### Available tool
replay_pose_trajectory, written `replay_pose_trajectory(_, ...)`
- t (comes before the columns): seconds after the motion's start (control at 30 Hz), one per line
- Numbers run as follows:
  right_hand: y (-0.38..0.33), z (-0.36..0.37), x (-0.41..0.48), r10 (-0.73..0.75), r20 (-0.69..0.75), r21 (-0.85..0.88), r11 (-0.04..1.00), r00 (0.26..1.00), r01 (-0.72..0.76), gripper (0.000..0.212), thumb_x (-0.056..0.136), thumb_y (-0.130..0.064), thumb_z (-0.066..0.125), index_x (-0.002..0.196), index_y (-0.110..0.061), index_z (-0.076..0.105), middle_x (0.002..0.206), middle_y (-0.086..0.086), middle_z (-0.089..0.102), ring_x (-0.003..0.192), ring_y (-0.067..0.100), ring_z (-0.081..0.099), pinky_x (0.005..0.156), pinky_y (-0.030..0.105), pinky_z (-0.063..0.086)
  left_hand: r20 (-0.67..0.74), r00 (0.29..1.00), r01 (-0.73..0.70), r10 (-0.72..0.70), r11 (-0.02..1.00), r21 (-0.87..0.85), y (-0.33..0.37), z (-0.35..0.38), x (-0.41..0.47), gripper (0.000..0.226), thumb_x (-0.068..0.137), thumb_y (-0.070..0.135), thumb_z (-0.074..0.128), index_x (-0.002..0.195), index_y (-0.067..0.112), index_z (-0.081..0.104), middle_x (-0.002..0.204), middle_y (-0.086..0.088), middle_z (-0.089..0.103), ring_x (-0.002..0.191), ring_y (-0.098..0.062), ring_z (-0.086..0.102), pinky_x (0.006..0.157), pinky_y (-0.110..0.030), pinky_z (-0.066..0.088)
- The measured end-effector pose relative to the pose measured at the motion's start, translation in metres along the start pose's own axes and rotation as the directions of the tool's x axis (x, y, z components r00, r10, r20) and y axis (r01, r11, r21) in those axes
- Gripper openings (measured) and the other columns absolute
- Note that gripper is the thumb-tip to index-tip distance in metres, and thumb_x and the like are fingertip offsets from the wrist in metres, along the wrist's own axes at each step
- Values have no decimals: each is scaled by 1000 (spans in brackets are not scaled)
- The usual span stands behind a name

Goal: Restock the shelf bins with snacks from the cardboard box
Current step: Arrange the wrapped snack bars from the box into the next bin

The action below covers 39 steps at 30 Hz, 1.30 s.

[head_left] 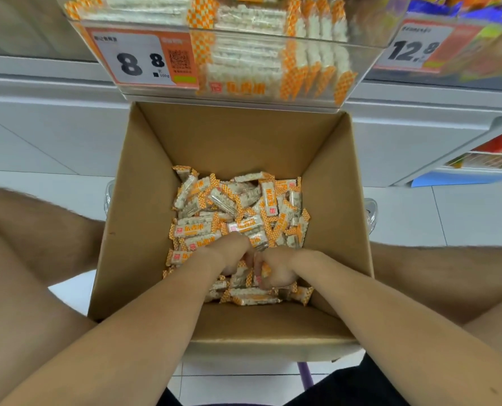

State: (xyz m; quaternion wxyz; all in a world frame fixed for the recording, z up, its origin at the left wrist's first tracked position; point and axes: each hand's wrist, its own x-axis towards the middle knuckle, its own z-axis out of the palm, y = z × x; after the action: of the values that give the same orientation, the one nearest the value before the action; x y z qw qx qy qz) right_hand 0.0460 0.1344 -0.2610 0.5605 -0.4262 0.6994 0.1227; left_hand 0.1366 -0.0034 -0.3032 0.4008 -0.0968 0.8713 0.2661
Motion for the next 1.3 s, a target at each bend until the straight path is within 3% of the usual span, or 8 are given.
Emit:
replay_pose_trajectory(0.23,4,-21,-31,61,-113,99,994,992,-50,17,109,-23,48,125,-22,51,94,-3,58,68,18,50,58,31,40,-164,985,39,-56,994,-106,-6,-8,-8,20,98,4,62,85,16,71,90,0,68,97,-26,70,70,-24,49)
replay_pose_trajectory(0.33,6,-32,-49,119,-229,196,978,966,-75,47,102,-14,55,140,-29,32,104,9,61,71,25,57,61,36,47,-266,962,-1,-54,979,-204,0,-26,-25,20,100,3,64,105,21,72,121,-7,66,108,-27,64,79,-33,49)
replay_pose_trajectory(0.43,4,-42,-69,176,-424,269,961,888,-62,73,96,-16,63,154,-21,18,117,14,60,91,31,63,73,40,55,-364,930,-87,-55,927,-364,2,-44,-41,36,104,6,60,128,32,67,115,-4,59,105,-28,62,80,-38,52)
replay_pose_trajectory(0.53,-1,-53,-83,223,-584,298,953,781,-50,49,94,-26,66,132,-2,47,99,12,63,94,32,66,70,39,55,-423,901,-119,-96,883,-454,9,-66,-60,45,107,13,58,151,20,52,127,-5,59,98,-20,65,78,-30,54)
replay_pose_trajectory(0.7,-13,-72,-109,250,-692,518,826,677,225,31,99,-33,55,125,-19,60,87,0,72,80,20,69,71,34,56,-595,803,-303,-33,837,-455,29,-112,-110,30,109,12,52,109,28,78,92,-2,65,62,-14,54,57,-23,46)
replay_pose_trajectory(0.87,-28,-82,-130,262,-736,620,631,625,466,37,93,-34,62,130,-25,63,107,-5,72,96,14,68,85,36,55,-617,782,-459,-90,586,-668,43,-149,-155,37,108,1,41,99,4,77,110,-16,75,95,-29,77,90,-40,63)
replay_pose_trajectory(1.0,-36,-86,-147,240,-776,621,453,584,640,51,69,-45,68,119,-33,67,107,0,76,101,21,72,100,54,55,-702,709,-491,-66,668,-559,51,-167,-184,27,105,12,53,96,11,78,102,-4,77,90,-24,77,89,-42,63)
replay_pose_trajectory(1.3,-42,-93,-175,262,-947,316,672,185,669,43,91,-35,75,131,-33,59,100,-9,65,89,7,64,79,29,56,-784,619,-580,40,696,-423,51,-193,-228,47,102,-6,52,133,23,68,141,6,63,96,-22,78,90,-37,63)
